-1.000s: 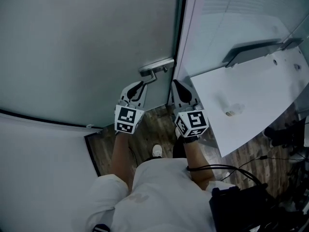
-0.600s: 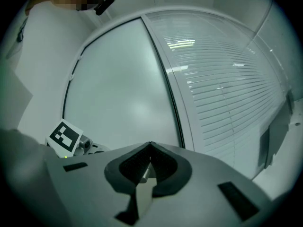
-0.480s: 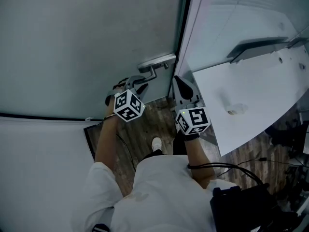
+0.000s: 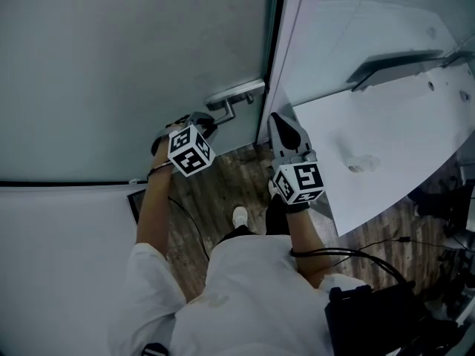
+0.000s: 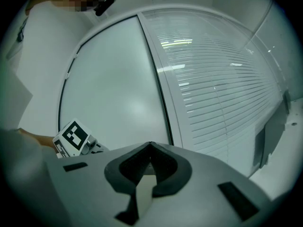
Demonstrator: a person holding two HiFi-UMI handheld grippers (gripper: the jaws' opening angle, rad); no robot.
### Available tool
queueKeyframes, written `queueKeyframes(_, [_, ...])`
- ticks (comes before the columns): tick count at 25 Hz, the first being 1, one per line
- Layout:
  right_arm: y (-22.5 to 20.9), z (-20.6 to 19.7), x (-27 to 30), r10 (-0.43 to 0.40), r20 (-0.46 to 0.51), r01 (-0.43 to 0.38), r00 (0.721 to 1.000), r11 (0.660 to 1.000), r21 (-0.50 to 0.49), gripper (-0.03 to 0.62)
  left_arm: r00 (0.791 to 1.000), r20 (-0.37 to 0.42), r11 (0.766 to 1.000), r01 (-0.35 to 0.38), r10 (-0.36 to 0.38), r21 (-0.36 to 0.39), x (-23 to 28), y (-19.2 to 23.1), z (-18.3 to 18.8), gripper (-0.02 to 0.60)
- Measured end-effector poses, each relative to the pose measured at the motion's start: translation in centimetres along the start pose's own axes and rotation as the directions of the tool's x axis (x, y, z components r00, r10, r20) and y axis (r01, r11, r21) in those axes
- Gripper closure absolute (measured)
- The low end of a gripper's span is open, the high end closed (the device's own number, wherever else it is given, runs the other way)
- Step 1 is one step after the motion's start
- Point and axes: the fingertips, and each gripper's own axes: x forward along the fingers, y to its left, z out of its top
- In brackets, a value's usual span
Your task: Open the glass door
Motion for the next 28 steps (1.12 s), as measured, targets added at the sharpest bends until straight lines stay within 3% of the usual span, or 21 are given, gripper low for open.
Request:
queueKeyframes(9, [-0.09, -0.05, -0.23, 0.004, -0.012, -0.004, 1.0, 1.0, -0.006, 0.591, 0.999, 0.036, 0.998, 0.009, -0.007, -0.064, -0.46, -0.15, -0.02, 0.509])
queueKeyframes(17, [0.57, -0.25, -0.13, 0.025, -0.027, -0.025, 0.999, 1.0, -0.008, 0.592, 0.999, 0.042, 0.998, 0.025, -0.022, -0.065, -0.69, -0.04, 0.05, 0.509])
queueKeyframes(28, [-0.13, -0.84, -0.66, 0.015, -0.038, -0.016, 0.999, 1.0, -0.021, 0.592, 0.992, 0.126, 0.984, 0.041, -0.019, -0.173, -0.06, -0.03, -0.22, 0.508])
